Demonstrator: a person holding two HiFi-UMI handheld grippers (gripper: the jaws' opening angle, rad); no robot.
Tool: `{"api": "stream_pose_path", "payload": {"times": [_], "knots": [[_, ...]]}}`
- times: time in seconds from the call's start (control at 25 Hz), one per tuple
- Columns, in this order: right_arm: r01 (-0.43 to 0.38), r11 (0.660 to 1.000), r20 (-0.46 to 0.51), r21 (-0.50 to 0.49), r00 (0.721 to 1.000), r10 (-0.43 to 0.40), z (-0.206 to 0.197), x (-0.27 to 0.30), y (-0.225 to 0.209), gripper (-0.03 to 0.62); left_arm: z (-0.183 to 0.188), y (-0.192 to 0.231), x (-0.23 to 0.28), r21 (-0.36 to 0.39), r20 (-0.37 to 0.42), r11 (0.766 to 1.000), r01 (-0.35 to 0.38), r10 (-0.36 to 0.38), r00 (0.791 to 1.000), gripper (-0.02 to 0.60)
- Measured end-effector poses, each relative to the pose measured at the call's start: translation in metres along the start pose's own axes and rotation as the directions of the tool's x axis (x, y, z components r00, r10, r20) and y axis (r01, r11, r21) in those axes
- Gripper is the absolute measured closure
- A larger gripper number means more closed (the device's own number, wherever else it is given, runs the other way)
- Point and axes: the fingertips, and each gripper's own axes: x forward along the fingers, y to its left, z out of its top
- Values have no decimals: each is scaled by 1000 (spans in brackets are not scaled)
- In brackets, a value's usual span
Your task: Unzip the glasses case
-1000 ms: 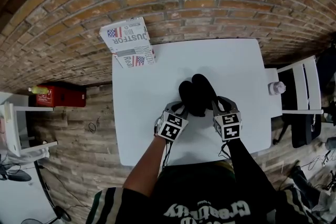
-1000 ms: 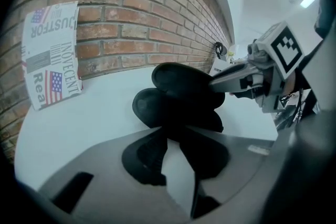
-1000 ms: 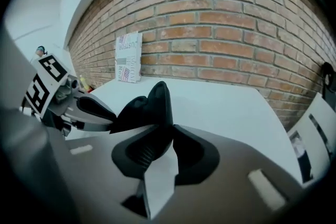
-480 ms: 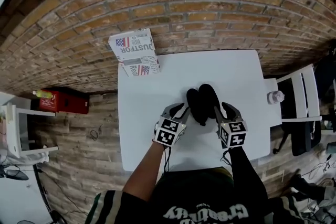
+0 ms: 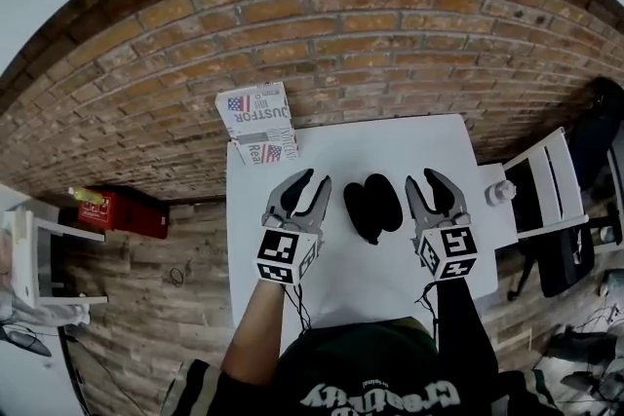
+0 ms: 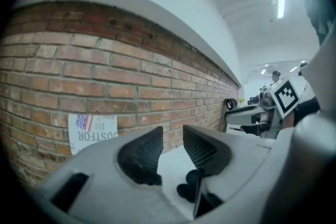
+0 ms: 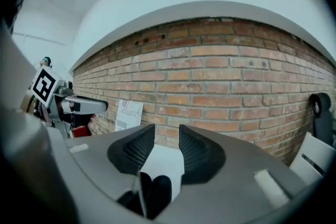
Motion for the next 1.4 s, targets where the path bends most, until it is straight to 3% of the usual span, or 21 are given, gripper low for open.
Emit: {"api": "stream_pose_path", "payload": {"times": [0.2, 0.4, 0.44, 0.48, 0.52, 0.76, 1.4], "knots": [[8, 999, 129, -47, 992, -2, 65, -24, 5, 433, 76, 0, -25, 56, 157, 998, -24, 15, 988, 451], [11, 997, 189, -73, 982, 3, 87, -44, 17, 437, 114, -7, -45, 91, 240, 995, -44, 21, 970, 478], [17, 997, 192, -81, 981, -1, 88, -48, 18, 472, 116, -8, -47, 98, 242, 994, -49, 24, 970, 503], [22, 995, 194, -93, 981, -4, 88, -51, 20, 580, 116, -9, -49, 106, 242, 993, -57, 30, 970, 545], [25, 994, 193, -105, 981, -4, 88, -55, 22, 582, 117, -10, -51, 113, 242, 991, -65, 36, 970, 580], [48, 988, 194, -149, 981, -18, 90, -67, 29, 583, 117, -17, -58, 144, 246, 986, -81, 44, 968, 580], [54, 993, 205, -110, 978, -31, 89, -85, 29, 582, 115, -31, -67, 141, 243, 988, -68, 32, 970, 580]]}}
